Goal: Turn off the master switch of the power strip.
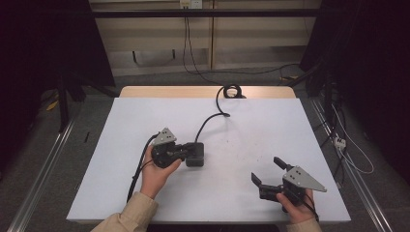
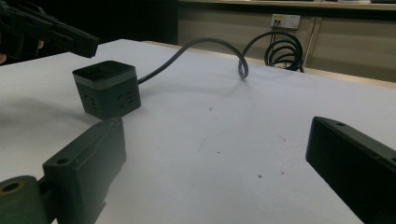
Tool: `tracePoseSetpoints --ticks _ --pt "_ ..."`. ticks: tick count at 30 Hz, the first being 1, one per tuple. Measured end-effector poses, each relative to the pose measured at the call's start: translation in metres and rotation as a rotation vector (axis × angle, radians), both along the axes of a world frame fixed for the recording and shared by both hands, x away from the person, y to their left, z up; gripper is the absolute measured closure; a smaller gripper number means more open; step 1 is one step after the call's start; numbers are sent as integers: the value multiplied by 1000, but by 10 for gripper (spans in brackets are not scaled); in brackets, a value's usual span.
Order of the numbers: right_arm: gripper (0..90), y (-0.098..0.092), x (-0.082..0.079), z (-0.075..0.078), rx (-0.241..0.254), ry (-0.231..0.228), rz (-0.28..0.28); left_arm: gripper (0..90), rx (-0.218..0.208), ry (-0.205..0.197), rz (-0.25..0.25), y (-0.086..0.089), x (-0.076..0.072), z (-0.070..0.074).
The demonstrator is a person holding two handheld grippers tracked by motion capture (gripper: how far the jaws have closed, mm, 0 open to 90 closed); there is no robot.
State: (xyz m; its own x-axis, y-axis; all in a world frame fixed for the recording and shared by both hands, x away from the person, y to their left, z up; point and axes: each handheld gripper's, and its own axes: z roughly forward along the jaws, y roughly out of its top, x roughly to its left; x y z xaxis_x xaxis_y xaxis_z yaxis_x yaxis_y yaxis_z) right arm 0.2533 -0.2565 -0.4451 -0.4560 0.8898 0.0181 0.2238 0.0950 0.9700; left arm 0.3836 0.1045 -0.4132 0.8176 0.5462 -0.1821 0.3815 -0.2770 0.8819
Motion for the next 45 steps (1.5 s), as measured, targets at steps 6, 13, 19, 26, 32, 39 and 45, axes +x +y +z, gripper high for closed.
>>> tracePoseSetpoints --ticks 6,13,19,26,32,39,45 --pt "47 1 1 0 -1 0 6 696 -5 24 -1 2 -1 4" --pt "47 2 1 0 -3 3 10 540 -20 36 -13 5 -3 6" --pt "47 3 1 0 -6 1 12 444 -32 18 -10 11 -6 10" --pt "47 4 2 0 -8 0 12 347 -71 29 -12 23 -10 14" --pt "47 3 1 1 -5 2 12 299 -87 16 -17 31 -13 17" --pt "47 2 1 1 -6 1 9 269 -87 18 -9 42 -15 17" --pt "47 2 1 0 -5 4 11 236 -83 15 -23 51 -17 15"
